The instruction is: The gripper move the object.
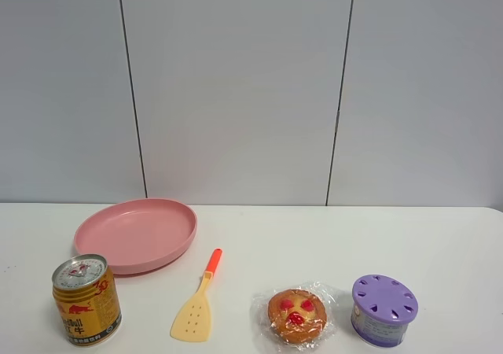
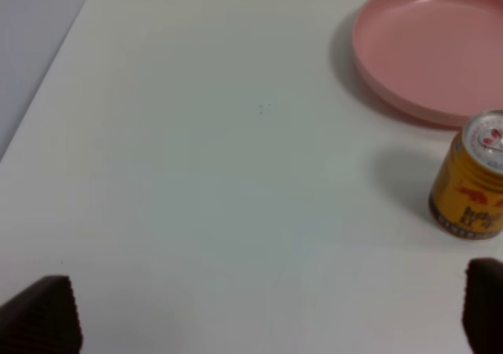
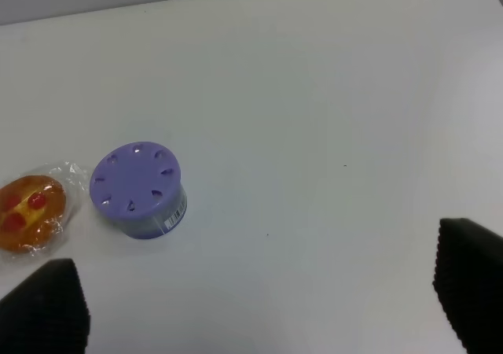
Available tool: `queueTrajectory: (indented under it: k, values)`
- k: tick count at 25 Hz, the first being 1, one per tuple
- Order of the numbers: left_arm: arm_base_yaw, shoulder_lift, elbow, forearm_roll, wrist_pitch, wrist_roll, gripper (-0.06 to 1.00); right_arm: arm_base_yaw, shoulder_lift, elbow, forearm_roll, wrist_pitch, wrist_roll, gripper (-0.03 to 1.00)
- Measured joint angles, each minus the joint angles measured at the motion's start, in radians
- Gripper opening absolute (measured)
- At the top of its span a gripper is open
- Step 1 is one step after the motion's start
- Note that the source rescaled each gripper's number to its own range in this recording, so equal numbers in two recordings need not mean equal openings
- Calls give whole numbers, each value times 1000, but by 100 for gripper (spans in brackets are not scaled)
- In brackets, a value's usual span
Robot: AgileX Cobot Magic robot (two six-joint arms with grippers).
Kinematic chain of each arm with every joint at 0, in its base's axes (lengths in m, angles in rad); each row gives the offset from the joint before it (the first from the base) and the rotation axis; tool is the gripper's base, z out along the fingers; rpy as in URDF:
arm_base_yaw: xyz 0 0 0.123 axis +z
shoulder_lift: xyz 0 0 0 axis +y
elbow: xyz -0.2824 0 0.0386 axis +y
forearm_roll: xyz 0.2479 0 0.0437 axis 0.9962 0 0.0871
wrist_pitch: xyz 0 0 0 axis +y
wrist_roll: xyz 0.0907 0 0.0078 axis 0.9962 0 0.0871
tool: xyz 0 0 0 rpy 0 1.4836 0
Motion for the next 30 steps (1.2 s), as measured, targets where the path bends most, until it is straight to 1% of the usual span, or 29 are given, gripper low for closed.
queueTrajectory:
  k: [8,14,30]
  values:
    - [0,0,0,0,0,0,100,0,0,0,0,0,-2,100]
    - [0,0,0,0,0,0,100,0,0,0,-12,0,-36,100]
    - [0,0,0,0,0,0,100,0,0,0,-20,0,-37,100]
